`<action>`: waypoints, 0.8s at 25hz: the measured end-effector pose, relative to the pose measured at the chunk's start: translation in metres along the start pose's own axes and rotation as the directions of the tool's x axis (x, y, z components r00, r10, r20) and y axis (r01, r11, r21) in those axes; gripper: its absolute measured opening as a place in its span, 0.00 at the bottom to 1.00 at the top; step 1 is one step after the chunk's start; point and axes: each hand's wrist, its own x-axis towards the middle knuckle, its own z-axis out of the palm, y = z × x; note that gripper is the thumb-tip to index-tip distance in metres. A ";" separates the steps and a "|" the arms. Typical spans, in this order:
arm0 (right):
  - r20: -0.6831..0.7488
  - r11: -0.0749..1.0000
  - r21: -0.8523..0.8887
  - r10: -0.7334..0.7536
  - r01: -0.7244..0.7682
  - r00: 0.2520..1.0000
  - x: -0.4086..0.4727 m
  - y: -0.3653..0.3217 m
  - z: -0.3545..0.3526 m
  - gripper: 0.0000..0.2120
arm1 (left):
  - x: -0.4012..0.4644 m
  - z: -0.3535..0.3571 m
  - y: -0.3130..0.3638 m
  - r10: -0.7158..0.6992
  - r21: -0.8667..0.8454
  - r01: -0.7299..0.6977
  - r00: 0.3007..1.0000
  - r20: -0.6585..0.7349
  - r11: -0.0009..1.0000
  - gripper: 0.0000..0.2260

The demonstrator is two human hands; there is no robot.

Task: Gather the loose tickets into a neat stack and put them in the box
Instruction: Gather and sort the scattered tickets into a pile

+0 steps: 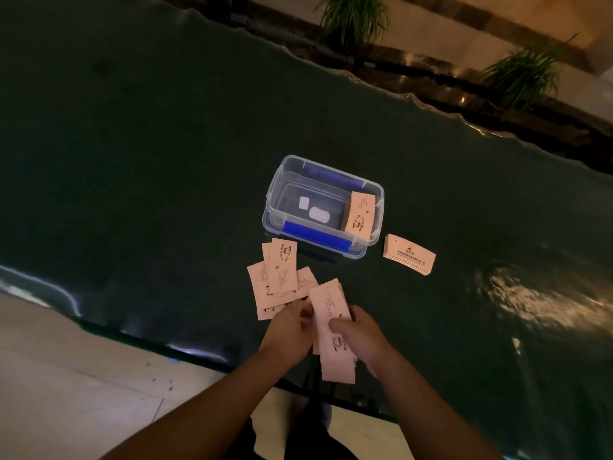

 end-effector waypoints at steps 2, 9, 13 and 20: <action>0.002 0.999 0.023 0.043 -0.043 0.999 0.000 0.001 -0.004 0.15 | 0.009 -0.014 -0.002 0.042 0.145 -0.027 0.995 -0.096 0.989 0.07; -0.104 0.954 0.285 0.132 -0.098 0.986 0.000 0.007 -0.008 0.15 | 0.073 -0.045 0.014 -0.141 0.543 0.329 0.923 -0.358 0.773 0.49; -0.068 0.919 0.384 0.130 -0.094 0.989 0.001 0.003 -0.002 0.16 | 0.089 -0.046 0.010 -0.073 0.629 0.279 0.940 -0.333 0.725 0.47; -0.022 0.922 0.378 0.099 -0.083 0.995 0.006 -0.009 0.006 0.17 | 0.089 -0.096 -0.004 -0.079 0.656 0.158 0.986 -0.149 0.738 0.43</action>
